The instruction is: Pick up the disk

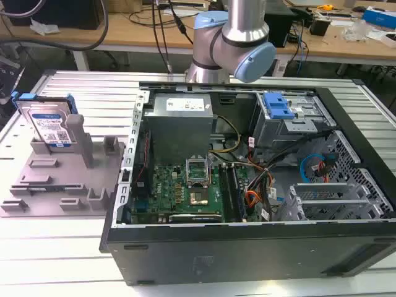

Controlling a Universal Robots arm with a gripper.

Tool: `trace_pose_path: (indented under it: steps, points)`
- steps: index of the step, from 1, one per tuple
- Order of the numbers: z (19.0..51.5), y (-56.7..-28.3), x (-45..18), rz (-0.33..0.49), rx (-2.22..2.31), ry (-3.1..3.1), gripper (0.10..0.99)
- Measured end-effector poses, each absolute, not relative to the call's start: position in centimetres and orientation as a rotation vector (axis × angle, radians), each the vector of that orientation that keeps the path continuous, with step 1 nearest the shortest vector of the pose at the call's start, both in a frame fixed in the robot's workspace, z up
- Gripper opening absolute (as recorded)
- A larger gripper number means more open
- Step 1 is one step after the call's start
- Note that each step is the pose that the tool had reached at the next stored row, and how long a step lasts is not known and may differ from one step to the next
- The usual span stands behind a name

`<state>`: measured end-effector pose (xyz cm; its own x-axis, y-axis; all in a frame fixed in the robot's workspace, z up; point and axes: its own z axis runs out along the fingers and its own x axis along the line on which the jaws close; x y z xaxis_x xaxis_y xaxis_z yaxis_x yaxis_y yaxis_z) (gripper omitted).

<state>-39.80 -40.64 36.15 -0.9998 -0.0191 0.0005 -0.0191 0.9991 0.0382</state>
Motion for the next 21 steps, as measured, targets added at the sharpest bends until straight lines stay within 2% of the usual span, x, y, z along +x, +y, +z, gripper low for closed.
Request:
trace_pose_path:
  steps: [11, 21]
  points:
    - [36.15, -40.64, -39.8, -0.06, 0.046, -3.14, 0.106]
    - [36.11, -40.64, -39.8, -0.059, 0.521, -3.091, 0.106]
